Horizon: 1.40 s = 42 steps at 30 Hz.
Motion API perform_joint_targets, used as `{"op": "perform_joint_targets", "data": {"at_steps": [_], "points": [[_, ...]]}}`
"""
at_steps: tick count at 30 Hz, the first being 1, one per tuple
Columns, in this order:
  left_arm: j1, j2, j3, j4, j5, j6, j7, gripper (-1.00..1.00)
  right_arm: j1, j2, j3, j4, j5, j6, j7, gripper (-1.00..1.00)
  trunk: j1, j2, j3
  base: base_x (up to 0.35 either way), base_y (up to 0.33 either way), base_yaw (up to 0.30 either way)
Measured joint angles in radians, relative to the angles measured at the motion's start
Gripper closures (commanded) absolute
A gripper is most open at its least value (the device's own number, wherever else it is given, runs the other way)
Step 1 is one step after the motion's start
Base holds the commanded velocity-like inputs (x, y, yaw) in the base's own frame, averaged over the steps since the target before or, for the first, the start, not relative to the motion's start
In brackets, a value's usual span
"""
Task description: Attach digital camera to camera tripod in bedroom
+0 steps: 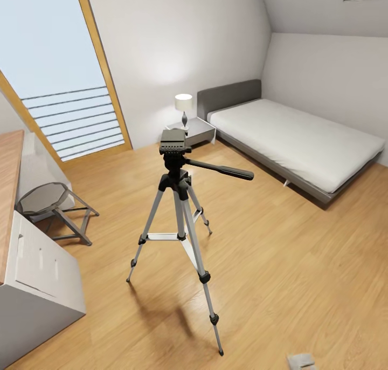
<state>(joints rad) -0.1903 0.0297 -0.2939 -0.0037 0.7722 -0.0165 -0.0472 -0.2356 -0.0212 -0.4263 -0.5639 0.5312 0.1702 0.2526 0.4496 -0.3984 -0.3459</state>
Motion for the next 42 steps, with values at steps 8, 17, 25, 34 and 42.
{"op": "perform_joint_targets", "data": {"at_steps": [8,17,25,34,42], "points": [[0.0,-0.002,-0.002,0.0,-0.002,0.0,-0.001,1.0,-0.015,0.104,0.117,-0.54,-0.012,0.337,0.318,-1.0,0.0,0.0,0.0,0.0,0.0,0.0],[0.0,-0.001,-0.002,-0.001,-0.002,0.0,-0.001,1.0,-0.034,0.195,0.354,-0.922,-0.017,0.532,0.438,-1.0,0.0,0.0,0.0,0.0,0.0,0.0],[0.0,-0.001,-0.001,-0.001,-0.002,0.0,-0.001,1.0,-0.035,0.195,0.437,-0.978,-0.02,0.536,0.442,-1.0,0.0,0.0,0.0,0.0,0.0,0.0],[0.0,0.001,0.0,-0.001,-0.002,0.0,-0.001,1.0,-0.035,0.195,0.445,-0.982,-0.045,0.529,0.441,-1.0,0.0,0.0,0.0,0.0,0.0,0.0],[0.0,0.001,0.0,-0.001,-0.001,0.0,0.0,1.0,-0.035,0.195,0.448,-0.983,-0.058,0.515,0.441,-1.0,0.0,0.0,0.0,0.0,0.0,0.0]]}}
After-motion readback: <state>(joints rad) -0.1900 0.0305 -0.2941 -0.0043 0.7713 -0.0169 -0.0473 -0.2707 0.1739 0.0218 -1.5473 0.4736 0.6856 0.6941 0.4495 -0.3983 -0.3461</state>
